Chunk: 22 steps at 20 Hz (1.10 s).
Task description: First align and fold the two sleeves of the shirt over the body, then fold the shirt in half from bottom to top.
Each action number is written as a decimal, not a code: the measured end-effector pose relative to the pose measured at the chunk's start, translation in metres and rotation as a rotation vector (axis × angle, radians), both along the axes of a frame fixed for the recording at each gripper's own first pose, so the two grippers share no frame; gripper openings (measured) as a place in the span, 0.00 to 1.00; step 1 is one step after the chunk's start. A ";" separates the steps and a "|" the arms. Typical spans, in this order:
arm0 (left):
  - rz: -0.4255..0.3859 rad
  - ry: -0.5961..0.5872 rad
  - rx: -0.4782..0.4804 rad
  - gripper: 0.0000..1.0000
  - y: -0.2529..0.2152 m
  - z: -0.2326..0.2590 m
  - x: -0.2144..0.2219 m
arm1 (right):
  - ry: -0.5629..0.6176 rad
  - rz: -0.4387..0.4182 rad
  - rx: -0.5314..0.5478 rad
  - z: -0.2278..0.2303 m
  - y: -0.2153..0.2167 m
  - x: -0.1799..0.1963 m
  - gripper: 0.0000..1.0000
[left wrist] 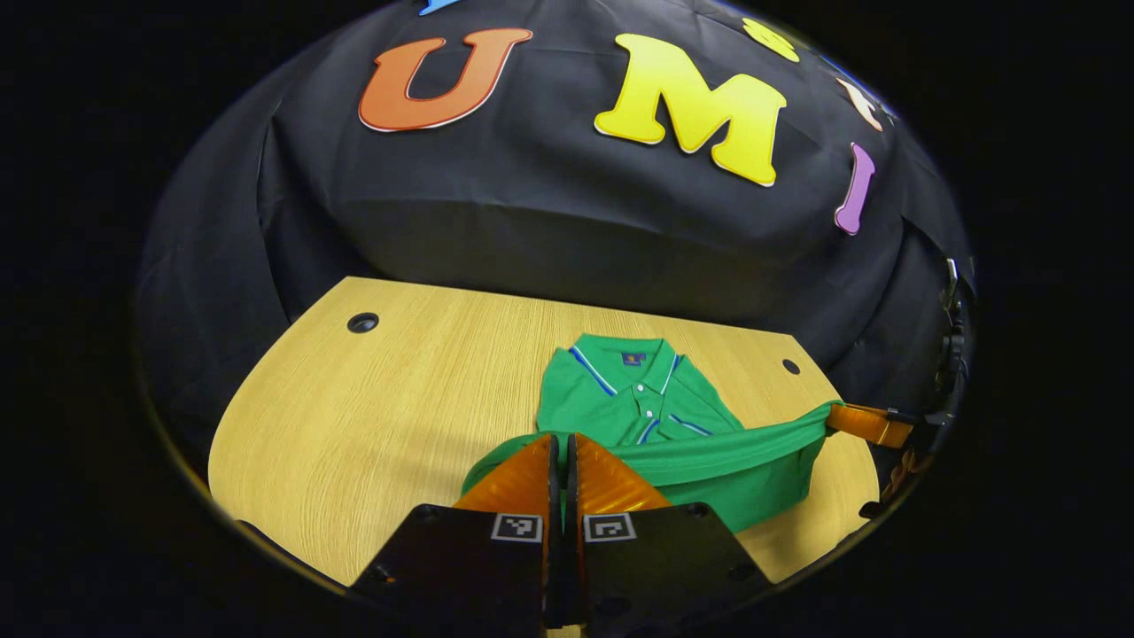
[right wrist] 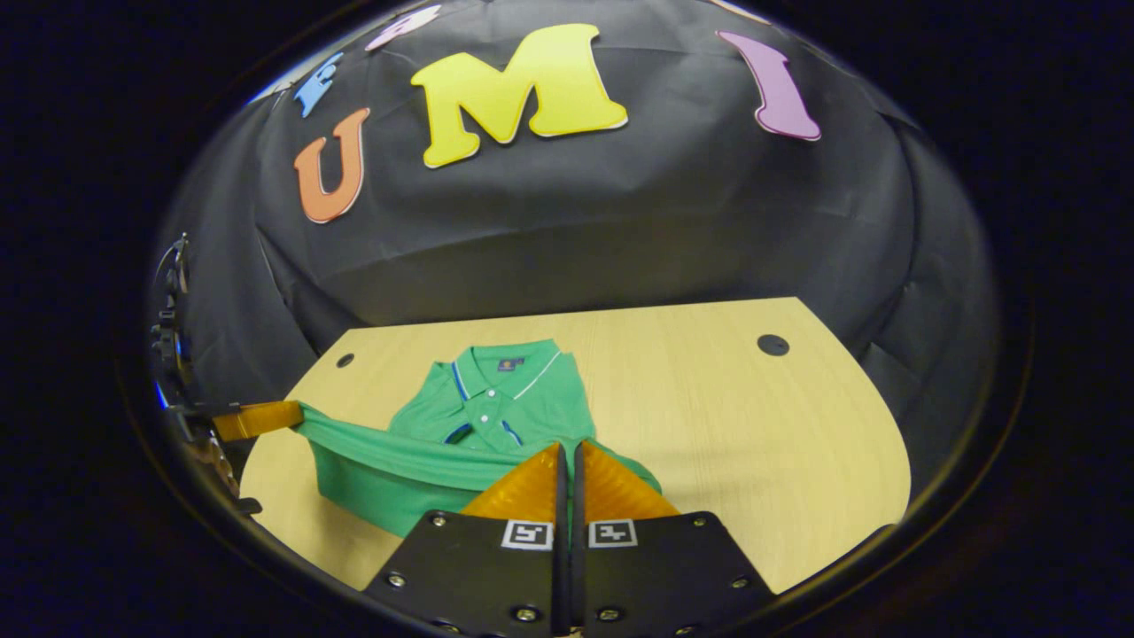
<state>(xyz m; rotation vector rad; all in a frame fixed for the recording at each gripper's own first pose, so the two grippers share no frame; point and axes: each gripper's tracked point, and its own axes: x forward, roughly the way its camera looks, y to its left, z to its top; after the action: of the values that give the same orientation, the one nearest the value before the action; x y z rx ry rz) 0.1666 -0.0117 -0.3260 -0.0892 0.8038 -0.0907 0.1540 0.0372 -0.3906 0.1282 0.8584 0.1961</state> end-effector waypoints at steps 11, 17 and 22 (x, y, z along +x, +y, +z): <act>0.000 -0.063 0.038 0.03 -0.001 -0.019 0.095 | -0.067 0.022 0.004 -0.014 0.008 0.099 0.03; -0.001 -0.109 0.057 0.03 0.000 -0.022 0.151 | -0.103 0.035 -0.001 -0.018 0.014 0.153 0.00; 0.011 -0.142 0.056 0.03 -0.003 -0.027 0.187 | -0.136 0.047 -0.016 -0.022 0.016 0.190 0.00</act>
<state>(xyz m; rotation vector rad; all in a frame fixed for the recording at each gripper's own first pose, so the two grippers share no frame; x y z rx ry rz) 0.3540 -0.0148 -0.3525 -0.0341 0.6633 -0.0637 0.3443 0.0532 -0.4130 0.0784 0.7277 0.2395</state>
